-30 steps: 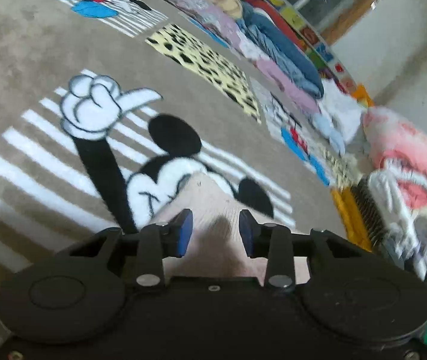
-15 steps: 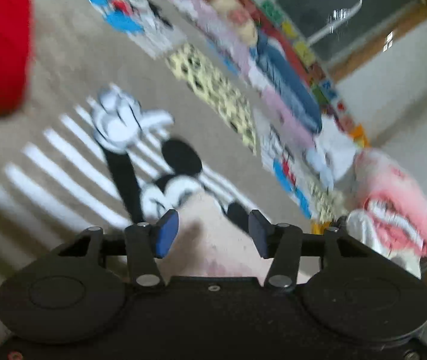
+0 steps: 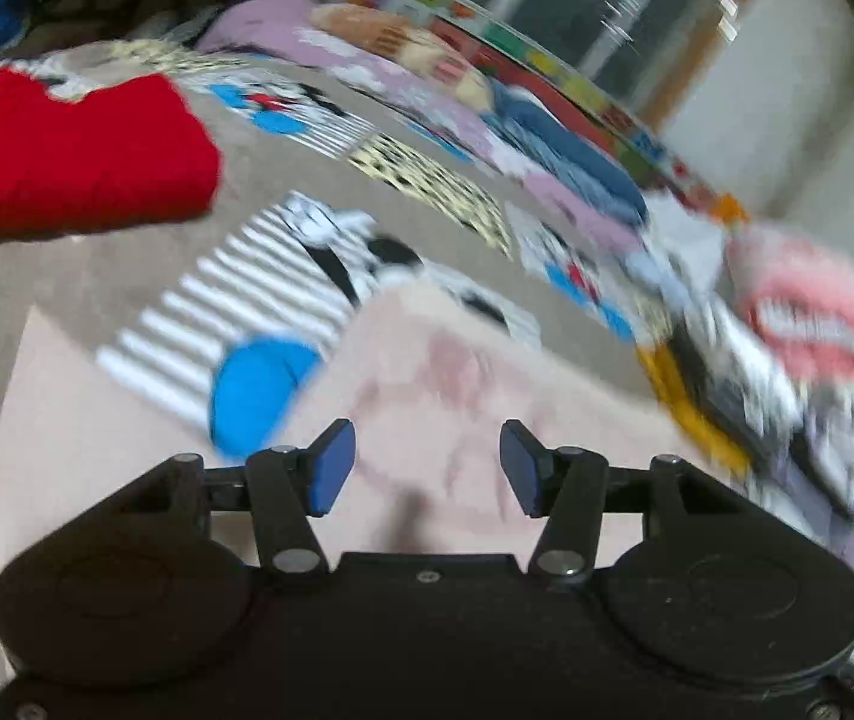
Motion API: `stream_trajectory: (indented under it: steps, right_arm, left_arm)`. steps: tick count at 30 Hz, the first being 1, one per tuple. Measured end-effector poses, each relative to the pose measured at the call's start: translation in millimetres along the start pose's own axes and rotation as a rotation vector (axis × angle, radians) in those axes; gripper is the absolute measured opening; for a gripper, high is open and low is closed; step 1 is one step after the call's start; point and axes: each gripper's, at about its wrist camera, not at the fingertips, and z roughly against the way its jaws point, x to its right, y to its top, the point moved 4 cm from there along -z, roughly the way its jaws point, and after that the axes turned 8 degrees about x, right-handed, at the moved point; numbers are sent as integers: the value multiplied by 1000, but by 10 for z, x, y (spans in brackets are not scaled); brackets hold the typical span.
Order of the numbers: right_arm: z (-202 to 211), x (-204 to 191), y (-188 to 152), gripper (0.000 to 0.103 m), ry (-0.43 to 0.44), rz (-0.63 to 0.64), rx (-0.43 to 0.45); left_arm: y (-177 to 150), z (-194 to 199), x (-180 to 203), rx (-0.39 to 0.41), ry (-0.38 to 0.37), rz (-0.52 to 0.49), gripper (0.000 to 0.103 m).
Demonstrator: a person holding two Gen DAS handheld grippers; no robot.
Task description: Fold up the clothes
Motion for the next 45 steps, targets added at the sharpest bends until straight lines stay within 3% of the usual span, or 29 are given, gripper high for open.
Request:
stream_trajectory:
  steps: [4, 8, 14, 15, 17, 18, 21, 24, 29, 31, 35, 38, 43, 44, 45]
  right_arm:
    - [305, -322, -472, 42, 31, 93, -7]
    - [565, -663, -786, 41, 73, 195, -12]
    - [964, -917, -797, 42, 87, 302, 111]
    - [991, -891, -811, 42, 86, 295, 124]
    - [925, -808, -928, 44, 61, 295, 96]
    - [807, -754, -1058, 44, 44, 294, 6]
    - [843, -693, -1146, 44, 44, 251, -11]
    - [1063, -718, -1098, 46, 69, 233, 8]
    - [1288, -224, -1079, 46, 61, -167, 42]
    - [1342, -5, -1079, 46, 15, -279, 79]
    - [1283, 511, -1164, 47, -46, -526, 129]
    - [1190, 774, -1272, 47, -17, -692, 164]
    - [1052, 787, -1254, 45, -28, -675, 185]
    - [1024, 806, -1240, 43, -34, -671, 189]
    - [990, 845, -1219, 32, -45, -671, 194]
  left_arm:
    - [-652, 386, 424, -10, 9, -275, 52]
    - [-1182, 680, 764, -16, -11, -465, 52]
    - [-1512, 994, 960, 17, -12, -592, 53]
    - [-1599, 931, 925, -18, -6, -607, 57]
    - [-1782, 788, 845, -98, 6, -635, 59]
    - [-1807, 817, 850, -68, -1, -650, 60]
    - [-1692, 916, 870, -100, -7, -611, 61]
    - [-1696, 1035, 811, -58, -19, -569, 63]
    - [-1677, 1068, 848, -4, -29, -534, 66]
    - [-1654, 1066, 865, 17, -44, -516, 68]
    - [-1662, 980, 839, 2, -43, -457, 68]
    - [-1663, 916, 812, -25, -55, -385, 68]
    - [-1683, 870, 850, -27, -57, -362, 69]
    - [-1693, 865, 859, -27, -53, -365, 69]
    - [-1700, 861, 863, -27, -50, -367, 71]
